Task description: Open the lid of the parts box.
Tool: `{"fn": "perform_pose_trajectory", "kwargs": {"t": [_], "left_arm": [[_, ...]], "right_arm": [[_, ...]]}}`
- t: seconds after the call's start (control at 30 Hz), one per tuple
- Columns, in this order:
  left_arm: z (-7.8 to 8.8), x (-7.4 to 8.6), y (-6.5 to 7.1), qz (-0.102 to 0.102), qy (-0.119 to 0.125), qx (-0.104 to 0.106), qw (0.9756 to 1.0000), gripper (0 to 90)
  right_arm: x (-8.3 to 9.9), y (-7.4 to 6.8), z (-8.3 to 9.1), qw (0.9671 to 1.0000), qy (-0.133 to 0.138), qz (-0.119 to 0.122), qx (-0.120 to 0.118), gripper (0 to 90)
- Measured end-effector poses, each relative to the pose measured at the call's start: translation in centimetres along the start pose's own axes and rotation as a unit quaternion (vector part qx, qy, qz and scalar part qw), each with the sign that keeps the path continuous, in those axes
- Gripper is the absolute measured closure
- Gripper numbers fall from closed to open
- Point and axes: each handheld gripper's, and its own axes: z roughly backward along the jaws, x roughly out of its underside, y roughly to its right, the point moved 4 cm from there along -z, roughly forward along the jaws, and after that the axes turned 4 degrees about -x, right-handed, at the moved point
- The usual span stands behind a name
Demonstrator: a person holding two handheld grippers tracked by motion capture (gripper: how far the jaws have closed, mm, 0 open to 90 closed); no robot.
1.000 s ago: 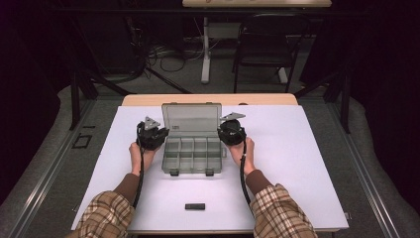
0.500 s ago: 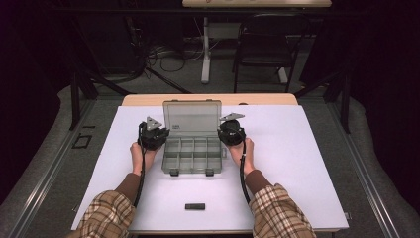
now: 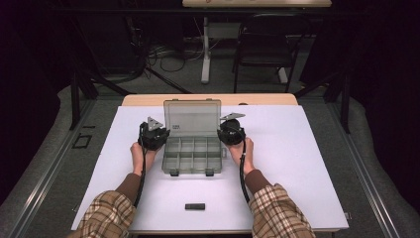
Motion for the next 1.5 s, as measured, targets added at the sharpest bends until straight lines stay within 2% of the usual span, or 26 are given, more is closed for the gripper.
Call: {"fn": "perform_pose_trajectory", "kwargs": {"t": [0.1,0.17,0.27,0.37,0.4,0.47,0.67,0.8,0.93,1.17,1.5], "left_arm": [[0.1,0.0,-0.2,0.001,0.002,-0.005,1.0,71.4],[0.3,-0.1,-0.4,0.008,0.012,-0.005,0.9999,56.8],[1.0,-0.3,-0.6,0.02,0.024,0.006,0.9995,38.3],[2.0,-0.6,-0.8,0.025,0.037,0.015,0.9989,27.4],[2.5,-0.6,-0.8,0.021,0.037,0.025,0.9988,24.8],[3.3,-0.6,-0.6,0.008,0.045,0.025,0.9986,17.5],[5.7,0.1,0.2,-0.019,0.05,0.057,0.997,9.9],[6.8,1.1,0.7,-0.033,0.047,0.072,0.9958,5.9],[7.6,2.0,1.0,-0.045,0.039,0.076,0.9953,2.7],[8.9,3.4,1.0,-0.05,0.032,0.081,0.995,0.0],[10.3,4.3,1.2,-0.052,0.035,0.091,0.9939,0.0]], "right_arm": [[0.0,0.0,0.0,1.0,0.0,-0.001,0.002,77.9],[0.0,0.1,0.1,1.0,0.001,-0.002,0.001,73.1],[-0.2,0.1,0.7,0.9999,0.012,-0.009,-0.006,59.5],[-0.3,-0.1,1.6,0.9996,0.019,-0.01,-0.019,45.4],[-0.3,-0.1,2.0,0.9994,0.023,-0.008,-0.025,41.6],[-0.1,-0.3,2.8,0.999,0.029,-0.002,-0.033,33.4],[0.7,-1.0,5.1,0.9968,0.032,0.019,-0.07,17.9],[1.5,-1.4,6.6,0.9949,0.034,0.035,-0.089,14.9],[2.4,-1.8,7.7,0.9934,0.033,0.049,-0.098,12.8],[3.9,-2.3,9.3,0.9909,0.033,0.067,-0.112,8.5],[5.9,-3.6,10.7,0.9875,0.024,0.097,-0.122,4.8]]}}
